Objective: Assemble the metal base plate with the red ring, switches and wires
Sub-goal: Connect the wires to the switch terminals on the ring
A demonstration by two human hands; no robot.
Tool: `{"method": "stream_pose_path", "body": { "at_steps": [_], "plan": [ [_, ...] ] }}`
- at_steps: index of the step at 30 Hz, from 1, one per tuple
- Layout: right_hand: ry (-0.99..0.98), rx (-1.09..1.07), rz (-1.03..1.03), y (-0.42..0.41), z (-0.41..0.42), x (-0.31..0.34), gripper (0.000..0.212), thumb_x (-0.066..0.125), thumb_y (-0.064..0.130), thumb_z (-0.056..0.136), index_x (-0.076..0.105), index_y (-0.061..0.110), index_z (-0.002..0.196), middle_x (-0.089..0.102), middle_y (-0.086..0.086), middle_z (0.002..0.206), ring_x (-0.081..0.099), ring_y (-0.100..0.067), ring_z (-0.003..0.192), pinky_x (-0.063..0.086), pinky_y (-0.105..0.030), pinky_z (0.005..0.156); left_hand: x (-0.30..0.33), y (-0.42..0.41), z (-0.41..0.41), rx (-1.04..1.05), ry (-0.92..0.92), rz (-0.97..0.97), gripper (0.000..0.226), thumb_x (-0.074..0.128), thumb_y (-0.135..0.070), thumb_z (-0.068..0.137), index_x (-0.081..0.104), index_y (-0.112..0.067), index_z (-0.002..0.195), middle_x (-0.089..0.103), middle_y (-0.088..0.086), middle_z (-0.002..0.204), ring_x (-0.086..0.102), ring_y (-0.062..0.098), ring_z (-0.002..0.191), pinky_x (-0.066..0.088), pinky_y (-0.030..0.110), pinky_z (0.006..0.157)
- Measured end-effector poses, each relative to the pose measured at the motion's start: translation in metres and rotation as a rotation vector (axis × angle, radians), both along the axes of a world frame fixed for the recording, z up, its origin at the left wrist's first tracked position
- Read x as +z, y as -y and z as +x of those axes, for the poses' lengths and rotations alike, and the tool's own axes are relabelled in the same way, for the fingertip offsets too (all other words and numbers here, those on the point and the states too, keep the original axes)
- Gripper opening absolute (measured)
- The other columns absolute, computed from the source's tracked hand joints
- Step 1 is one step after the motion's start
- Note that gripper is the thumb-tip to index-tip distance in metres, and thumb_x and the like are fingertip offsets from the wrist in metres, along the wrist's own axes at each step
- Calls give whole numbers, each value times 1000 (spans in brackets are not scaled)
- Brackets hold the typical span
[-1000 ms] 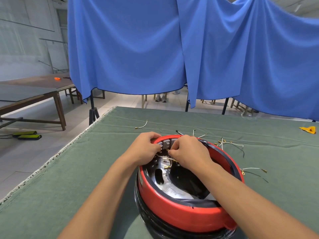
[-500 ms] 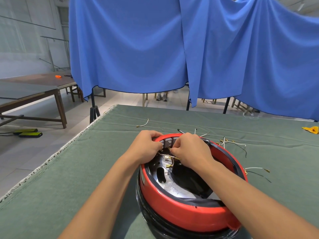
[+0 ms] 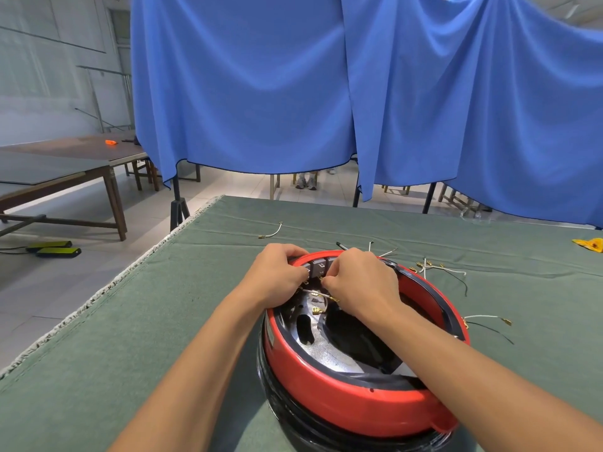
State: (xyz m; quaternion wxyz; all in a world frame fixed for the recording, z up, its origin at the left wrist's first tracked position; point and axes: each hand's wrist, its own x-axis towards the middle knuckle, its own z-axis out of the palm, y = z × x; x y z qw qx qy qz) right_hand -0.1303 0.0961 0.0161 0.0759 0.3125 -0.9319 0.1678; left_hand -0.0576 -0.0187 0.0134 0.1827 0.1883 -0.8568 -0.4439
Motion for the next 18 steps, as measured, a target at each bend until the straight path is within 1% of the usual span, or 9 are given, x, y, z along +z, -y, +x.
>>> {"method": "stream_pose_path", "body": {
  "at_steps": [4,8,10,13,16,18],
  "plan": [
    [15,16,1,-1,-1,0,18,59,28,87,75,19,90,72,-3,87,65,-26,86,51,-34,72,1,-1,1,4,1,0,29,59,-6,83,70,-16,108,71,3,95,65,18,89,52,33,86],
    [-5,15,7,0,-1,0,19,58,28,88,73,19,93,72,-3,88,65,-26,86,53,-36,75,1,-1,2,1,6,-6,28,59,-5,84,70,-17,107,70,3,94,64,18,88,51,32,83],
    [-6,17,-1,0,-1,-1,19,59,30,87,74,19,92,72,-2,87,65,-25,85,53,-35,75,1,-1,2,0,5,-8,28,59,-6,84,70,-16,108,70,3,95,64,19,90,51,33,85],
    [-32,11,12,1,-1,-1,19,58,29,87,72,20,95,71,-4,91,65,-27,89,50,-34,73,2,-2,3,6,0,-15,29,59,-5,83,70,-15,108,71,4,96,65,19,92,51,35,88],
    [-34,14,6,1,-2,-1,19,59,31,87,73,20,93,72,-3,90,65,-26,89,49,-33,73,2,-2,3,6,4,-16,30,58,-5,83,70,-16,109,71,3,96,64,18,91,51,32,87],
    [-55,6,19,2,-2,-2,20,57,30,87,72,20,97,71,-5,93,65,-28,90,50,-34,74,2,-3,3,7,3,-15,30,58,-5,83,70,-16,108,71,3,95,64,18,90,50,31,85]
  ]
}}
